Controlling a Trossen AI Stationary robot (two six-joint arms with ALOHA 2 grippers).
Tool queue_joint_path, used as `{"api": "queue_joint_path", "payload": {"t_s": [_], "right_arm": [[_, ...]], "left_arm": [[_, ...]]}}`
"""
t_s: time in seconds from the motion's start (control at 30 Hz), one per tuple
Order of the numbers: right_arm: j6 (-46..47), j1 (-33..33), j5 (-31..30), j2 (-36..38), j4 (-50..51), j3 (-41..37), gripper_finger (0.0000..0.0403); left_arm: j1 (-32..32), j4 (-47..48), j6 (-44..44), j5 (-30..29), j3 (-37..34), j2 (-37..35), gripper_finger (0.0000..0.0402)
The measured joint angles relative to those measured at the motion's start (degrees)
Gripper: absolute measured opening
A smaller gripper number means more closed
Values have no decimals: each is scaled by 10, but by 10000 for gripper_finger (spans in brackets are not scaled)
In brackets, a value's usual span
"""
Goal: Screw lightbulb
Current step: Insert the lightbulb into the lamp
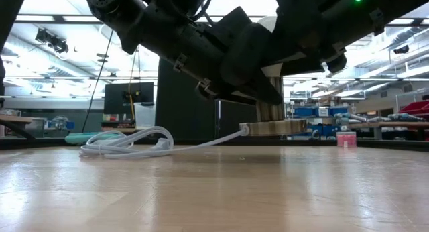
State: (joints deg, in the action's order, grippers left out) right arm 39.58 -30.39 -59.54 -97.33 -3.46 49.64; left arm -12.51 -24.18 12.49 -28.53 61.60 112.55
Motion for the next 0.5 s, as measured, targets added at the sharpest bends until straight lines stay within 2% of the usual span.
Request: {"api": "queue_joint_path", "payload": {"t_s": [0.17, 0.5], "right_arm": [[-1, 3, 21, 1, 5, 0, 324], [-49, 2, 122, 55, 51, 0, 319]], "left_arm": [[0, 4, -1, 15, 0, 0, 193], [1, -1, -1, 47, 0, 0, 193]]}}
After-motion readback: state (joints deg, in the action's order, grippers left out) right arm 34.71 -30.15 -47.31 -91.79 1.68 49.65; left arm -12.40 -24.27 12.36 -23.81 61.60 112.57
